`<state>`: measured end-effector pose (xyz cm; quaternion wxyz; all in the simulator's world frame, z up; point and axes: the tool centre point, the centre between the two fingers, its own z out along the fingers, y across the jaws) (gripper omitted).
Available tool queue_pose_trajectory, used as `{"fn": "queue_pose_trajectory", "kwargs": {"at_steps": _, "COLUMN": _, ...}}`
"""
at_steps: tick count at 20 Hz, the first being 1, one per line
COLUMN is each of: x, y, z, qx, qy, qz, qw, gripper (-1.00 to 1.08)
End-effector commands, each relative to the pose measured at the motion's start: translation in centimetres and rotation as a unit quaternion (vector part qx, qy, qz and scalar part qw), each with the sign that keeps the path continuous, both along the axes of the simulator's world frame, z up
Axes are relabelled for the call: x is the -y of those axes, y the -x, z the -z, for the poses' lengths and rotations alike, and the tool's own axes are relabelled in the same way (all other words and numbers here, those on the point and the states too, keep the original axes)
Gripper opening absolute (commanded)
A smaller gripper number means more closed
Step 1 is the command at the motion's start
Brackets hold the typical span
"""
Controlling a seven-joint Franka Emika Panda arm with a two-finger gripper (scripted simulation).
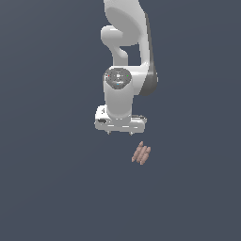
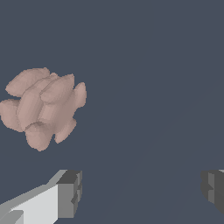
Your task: Pick up the object and move it to a goal position.
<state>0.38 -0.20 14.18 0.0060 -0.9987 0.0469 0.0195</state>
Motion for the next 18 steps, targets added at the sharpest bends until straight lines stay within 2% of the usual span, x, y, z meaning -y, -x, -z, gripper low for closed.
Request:
{"fn": "queue_pose_trajectory", "kwargs": {"at_steps": 1, "x": -0.5, "y": -0.4, "z": 0.1, "qx": 0.001, "qy": 0.001, "qz": 0.011, "qw": 0.9999, "gripper": 1.0}}
{"fn": "queue_pose_trajectory", "kwargs": {"at_steps": 9, "x": -3.2, "y": -2.3, "z": 0.4, "qx": 0.005, "qy": 0.005, "qz": 0.069, "qw": 0.9976, "gripper": 1.0}}
{"fn": "queue_pose_trajectory", "kwargs": {"at_steps": 18, "x": -7.1, "y": -4.6, "z": 0.9, "qx": 0.012, "qy": 0.009, "qz": 0.149, "qw": 0.9887, "gripper": 1.0}}
